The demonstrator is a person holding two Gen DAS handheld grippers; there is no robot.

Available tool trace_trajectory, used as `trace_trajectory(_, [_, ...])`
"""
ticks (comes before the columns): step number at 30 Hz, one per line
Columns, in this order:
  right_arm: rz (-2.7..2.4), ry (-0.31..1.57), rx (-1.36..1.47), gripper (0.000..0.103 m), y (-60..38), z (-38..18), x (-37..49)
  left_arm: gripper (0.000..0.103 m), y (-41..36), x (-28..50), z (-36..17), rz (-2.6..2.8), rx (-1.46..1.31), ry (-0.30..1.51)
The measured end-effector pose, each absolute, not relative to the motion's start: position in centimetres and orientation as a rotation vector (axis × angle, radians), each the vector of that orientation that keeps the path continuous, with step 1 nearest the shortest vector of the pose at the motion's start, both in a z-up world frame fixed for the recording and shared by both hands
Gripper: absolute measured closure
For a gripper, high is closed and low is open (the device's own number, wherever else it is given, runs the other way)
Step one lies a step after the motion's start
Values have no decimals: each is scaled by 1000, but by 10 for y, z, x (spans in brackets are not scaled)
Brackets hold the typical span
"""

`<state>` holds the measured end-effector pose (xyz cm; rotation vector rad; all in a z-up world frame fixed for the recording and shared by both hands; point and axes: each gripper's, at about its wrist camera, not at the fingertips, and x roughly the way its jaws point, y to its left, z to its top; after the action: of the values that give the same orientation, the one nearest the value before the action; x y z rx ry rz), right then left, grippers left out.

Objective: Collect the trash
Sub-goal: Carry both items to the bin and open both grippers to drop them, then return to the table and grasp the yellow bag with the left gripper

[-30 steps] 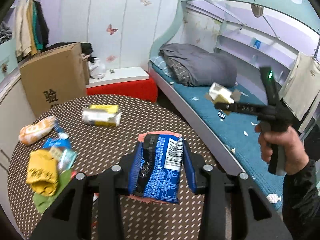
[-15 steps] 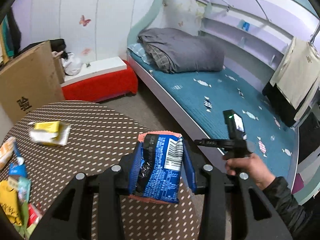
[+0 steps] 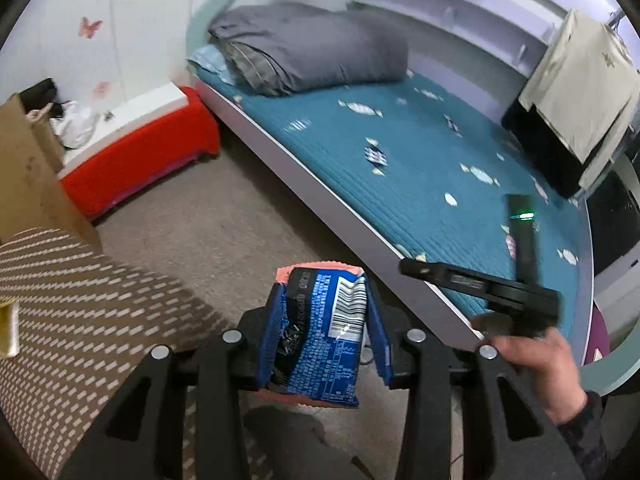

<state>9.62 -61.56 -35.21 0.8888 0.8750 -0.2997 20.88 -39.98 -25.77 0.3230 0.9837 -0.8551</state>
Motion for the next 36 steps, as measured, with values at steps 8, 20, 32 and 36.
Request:
trace_trajectory(8, [-323, 759, 892, 16, -623, -312, 59, 45, -460, 217, -300, -903, 424, 1043])
trace_trajectory(20, [-322, 671, 807, 6, -591, -267, 48, 11, -428, 218, -250, -786, 378, 908])
trace_trajectory(32, [-268, 604, 591, 6, -521, -188, 56, 11, -342, 172, -158, -726, 277, 699])
trace_trajectory(36, [-203, 610, 529, 6, -490, -165, 61, 10, -311, 156, -134, -704, 247, 639])
